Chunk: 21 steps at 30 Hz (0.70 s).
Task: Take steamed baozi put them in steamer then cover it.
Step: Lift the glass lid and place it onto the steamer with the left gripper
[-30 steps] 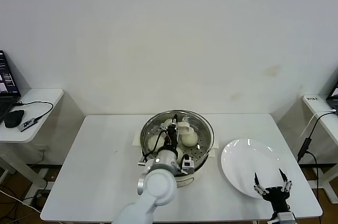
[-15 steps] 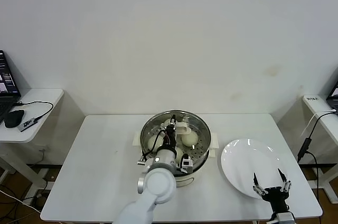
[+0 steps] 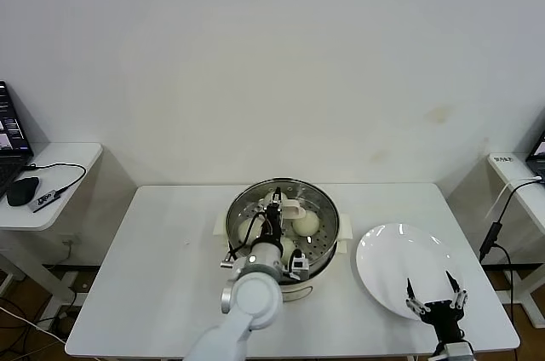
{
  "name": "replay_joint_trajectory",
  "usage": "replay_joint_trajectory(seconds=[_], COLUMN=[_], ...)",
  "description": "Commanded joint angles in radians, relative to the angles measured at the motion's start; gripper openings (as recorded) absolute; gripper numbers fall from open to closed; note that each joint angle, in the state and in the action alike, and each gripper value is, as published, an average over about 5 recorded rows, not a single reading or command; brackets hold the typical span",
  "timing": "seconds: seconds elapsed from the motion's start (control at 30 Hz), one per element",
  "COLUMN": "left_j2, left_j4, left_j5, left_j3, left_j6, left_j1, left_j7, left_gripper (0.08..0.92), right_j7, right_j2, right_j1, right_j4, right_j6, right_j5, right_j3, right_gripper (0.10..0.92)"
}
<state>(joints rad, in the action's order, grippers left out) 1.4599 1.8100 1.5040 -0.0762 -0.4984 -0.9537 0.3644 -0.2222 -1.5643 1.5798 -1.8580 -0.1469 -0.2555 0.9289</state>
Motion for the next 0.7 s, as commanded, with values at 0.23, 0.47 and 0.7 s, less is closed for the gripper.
replay_joint_trajectory(seconds=[0.23, 0.47, 0.7], left_j2=[0.007, -0.025, -0.099], left_j4=[0.019, 0.107, 0.265], left_j5=[-0.012, -0.034, -0.092], left_j3=[0.009, 0.009, 0.002], left_j6=[0.006, 0.017, 0.027], left_j1=[-0.022, -0.09, -0.214], left_j7=[-0.039, -0.06, -0.089], left_gripper=[0.199, 0.397, 0.605], right_j7=[-0.001, 0.0, 0.001], right_j2=[0.007, -0.001, -0.002], right_j1=[-0.001, -0.005, -0.004], right_j4=[0.002, 0.008, 0.014], right_j6=[-0.002, 0.0, -0.002], right_j5=[0.005, 0.002, 0.005], right_j3=[-0.001, -0.006, -0.009], right_gripper=[0.823, 0.823, 0.823])
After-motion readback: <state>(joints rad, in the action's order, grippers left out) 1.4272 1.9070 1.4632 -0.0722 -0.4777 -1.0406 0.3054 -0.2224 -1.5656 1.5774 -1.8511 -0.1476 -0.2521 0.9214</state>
